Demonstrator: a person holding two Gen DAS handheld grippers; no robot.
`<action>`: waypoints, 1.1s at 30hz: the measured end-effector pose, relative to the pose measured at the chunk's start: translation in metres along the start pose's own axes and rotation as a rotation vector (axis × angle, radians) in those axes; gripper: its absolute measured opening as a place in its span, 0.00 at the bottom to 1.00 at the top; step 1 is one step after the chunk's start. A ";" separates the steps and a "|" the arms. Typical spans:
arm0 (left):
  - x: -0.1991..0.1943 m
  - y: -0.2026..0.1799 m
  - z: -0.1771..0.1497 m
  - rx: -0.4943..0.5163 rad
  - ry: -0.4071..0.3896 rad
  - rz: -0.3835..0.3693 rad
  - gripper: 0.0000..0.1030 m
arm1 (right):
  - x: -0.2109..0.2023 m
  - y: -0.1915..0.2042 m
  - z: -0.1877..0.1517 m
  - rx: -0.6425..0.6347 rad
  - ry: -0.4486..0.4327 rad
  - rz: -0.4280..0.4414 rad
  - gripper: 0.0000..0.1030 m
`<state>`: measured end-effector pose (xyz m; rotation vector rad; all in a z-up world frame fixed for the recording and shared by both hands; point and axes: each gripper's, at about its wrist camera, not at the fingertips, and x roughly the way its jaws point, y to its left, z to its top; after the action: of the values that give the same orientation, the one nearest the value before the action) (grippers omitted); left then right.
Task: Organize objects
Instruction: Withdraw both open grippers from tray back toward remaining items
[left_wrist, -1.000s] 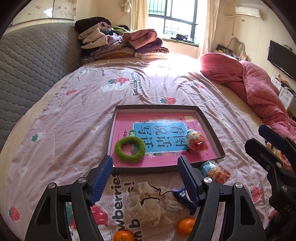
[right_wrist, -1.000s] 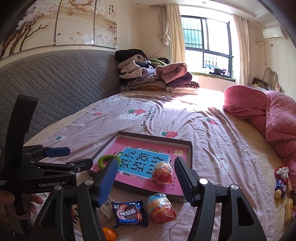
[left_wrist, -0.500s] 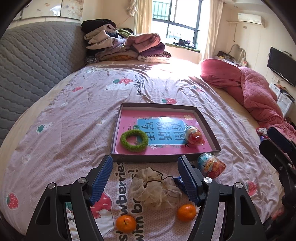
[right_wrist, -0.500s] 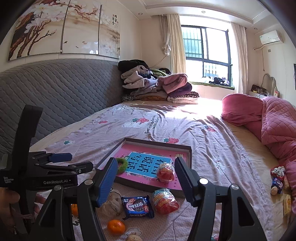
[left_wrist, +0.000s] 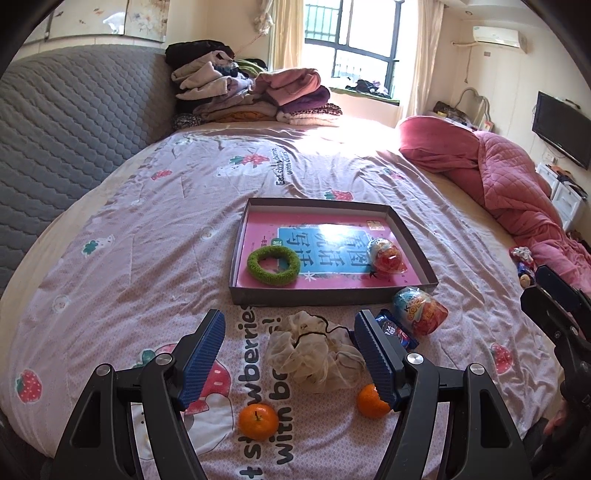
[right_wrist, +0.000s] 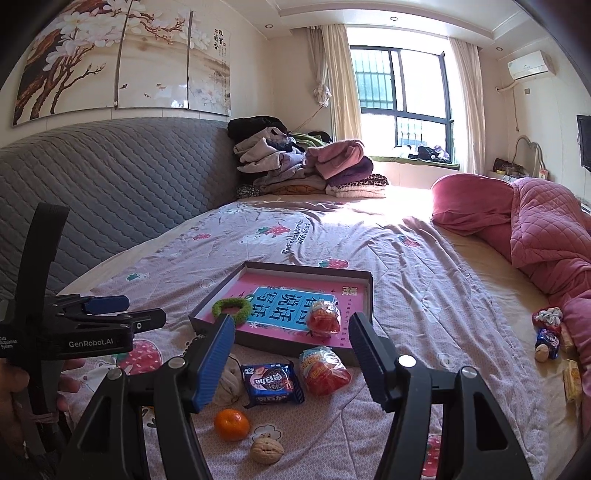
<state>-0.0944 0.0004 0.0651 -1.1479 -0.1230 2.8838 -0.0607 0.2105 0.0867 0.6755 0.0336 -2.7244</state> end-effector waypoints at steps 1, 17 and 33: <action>-0.001 0.000 -0.001 0.003 0.000 0.001 0.72 | -0.001 -0.001 -0.002 0.000 0.002 0.000 0.62; 0.007 0.001 -0.020 0.016 0.040 0.004 0.72 | -0.003 0.005 -0.025 -0.013 0.065 -0.013 0.62; 0.024 0.001 -0.035 0.029 0.100 0.010 0.72 | 0.008 0.018 -0.057 -0.061 0.169 -0.011 0.62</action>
<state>-0.0876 0.0029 0.0233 -1.2881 -0.0723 2.8192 -0.0362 0.1969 0.0336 0.8883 0.1597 -2.6578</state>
